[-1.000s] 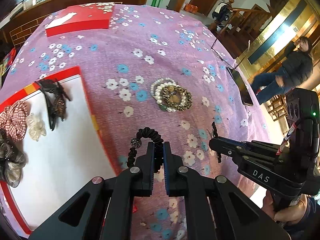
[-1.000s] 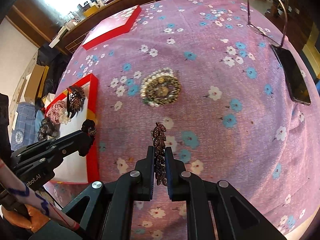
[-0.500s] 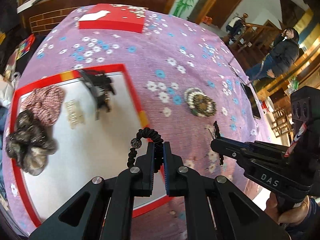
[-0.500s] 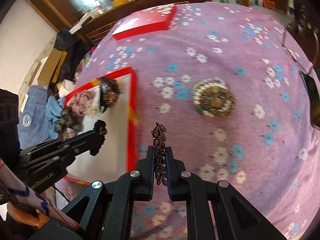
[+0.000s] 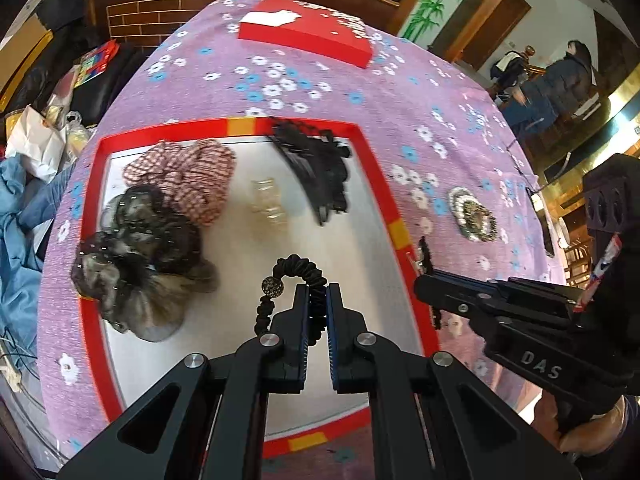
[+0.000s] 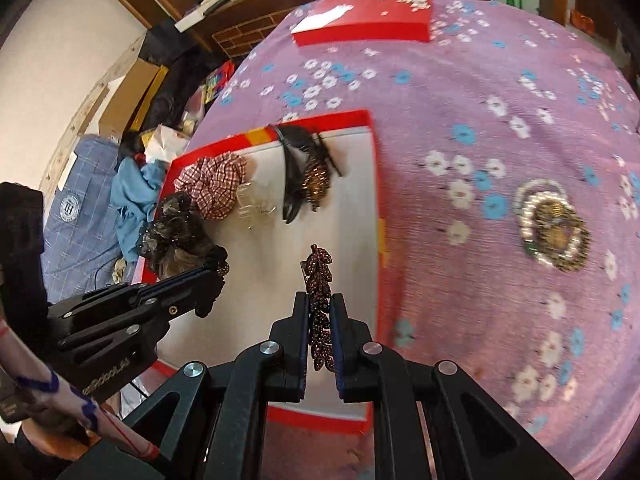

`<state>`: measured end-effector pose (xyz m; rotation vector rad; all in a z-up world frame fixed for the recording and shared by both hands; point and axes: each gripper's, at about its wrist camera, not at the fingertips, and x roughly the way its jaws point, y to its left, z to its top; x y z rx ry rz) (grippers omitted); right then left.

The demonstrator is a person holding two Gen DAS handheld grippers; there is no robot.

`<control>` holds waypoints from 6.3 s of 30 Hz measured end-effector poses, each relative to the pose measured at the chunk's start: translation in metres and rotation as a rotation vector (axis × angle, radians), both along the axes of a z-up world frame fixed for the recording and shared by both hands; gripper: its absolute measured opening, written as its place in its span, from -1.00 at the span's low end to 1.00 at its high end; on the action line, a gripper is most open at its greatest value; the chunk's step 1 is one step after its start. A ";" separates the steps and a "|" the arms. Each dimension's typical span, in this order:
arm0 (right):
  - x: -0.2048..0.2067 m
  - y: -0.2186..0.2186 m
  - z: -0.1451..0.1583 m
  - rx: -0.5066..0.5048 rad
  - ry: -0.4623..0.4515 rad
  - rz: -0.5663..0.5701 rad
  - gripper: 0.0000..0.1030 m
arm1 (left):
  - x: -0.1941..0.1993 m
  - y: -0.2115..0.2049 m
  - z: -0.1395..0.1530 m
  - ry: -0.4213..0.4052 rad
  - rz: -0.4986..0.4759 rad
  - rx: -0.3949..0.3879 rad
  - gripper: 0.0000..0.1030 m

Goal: Organize jewelry
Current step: 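Carry the bracelet and clip into the white tray and open both tools, then move both tools back toward the pearl bracelets and leopard scrunchie, then grasp the pearl bracelet with the left tool while the right tool grasps the leopard-print scrunchie, then carry the pearl bracelet and leopard scrunchie into the white tray and open both tools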

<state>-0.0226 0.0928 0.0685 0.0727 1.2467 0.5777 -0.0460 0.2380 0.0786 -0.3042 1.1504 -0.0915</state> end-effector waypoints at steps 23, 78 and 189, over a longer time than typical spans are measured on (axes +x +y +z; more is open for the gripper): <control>0.034 0.040 -0.037 -0.052 0.054 -0.022 -0.74 | 0.025 0.025 -0.026 0.047 0.024 0.019 -0.85; 0.031 -0.235 -0.029 0.009 0.085 -0.516 -0.84 | 0.024 -0.086 -0.005 0.012 -0.122 0.052 -0.45; -0.047 -0.240 -0.022 -0.074 0.000 -0.423 -0.82 | 0.007 -0.208 -0.030 0.008 -0.358 0.168 -0.83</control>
